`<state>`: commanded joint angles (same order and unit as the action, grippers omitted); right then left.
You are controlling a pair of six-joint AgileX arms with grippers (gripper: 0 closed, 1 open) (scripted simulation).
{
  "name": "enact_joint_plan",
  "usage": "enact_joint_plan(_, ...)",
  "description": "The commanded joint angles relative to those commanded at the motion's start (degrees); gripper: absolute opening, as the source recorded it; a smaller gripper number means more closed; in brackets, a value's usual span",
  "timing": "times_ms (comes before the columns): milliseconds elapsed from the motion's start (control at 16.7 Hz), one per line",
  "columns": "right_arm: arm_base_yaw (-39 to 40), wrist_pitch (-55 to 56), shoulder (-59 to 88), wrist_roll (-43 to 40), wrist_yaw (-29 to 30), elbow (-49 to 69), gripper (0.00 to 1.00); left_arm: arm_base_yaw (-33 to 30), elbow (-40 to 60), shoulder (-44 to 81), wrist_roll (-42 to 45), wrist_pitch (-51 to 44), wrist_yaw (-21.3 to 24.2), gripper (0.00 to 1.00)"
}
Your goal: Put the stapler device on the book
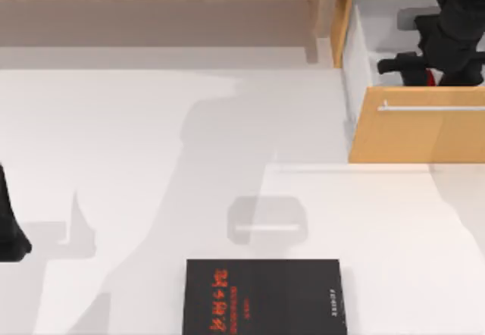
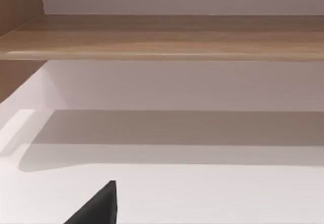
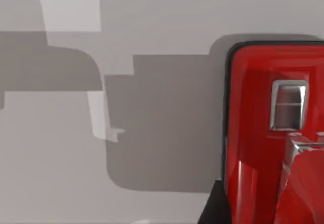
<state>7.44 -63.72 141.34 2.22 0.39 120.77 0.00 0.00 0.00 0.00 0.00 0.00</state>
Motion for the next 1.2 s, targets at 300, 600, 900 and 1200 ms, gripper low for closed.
enact_joint_plan(300, 0.0, 0.0, 0.0, 0.0, 0.0, 0.0, 0.0, 0.0, 0.0, 0.0, 0.0, 0.0, 0.0, 1.0)
enact_joint_plan(600, 0.0, 0.0, 0.0, 0.0, 0.0, 0.0, 0.0, 0.0, 0.0, 0.0, 0.0, 0.0, 0.0, 1.0)
enact_joint_plan(900, 0.2, -0.9, -3.0, 2.0, 0.0, -0.6, 0.0, 0.0, 0.0, 0.0, 0.0, 0.0, 0.0, 1.0)
enact_joint_plan(1200, 0.9, -0.8, -12.1, 11.5, 0.1, -4.1, 0.0, 0.0, 0.0, 0.0, 0.0, 0.0, 0.0, 1.0)
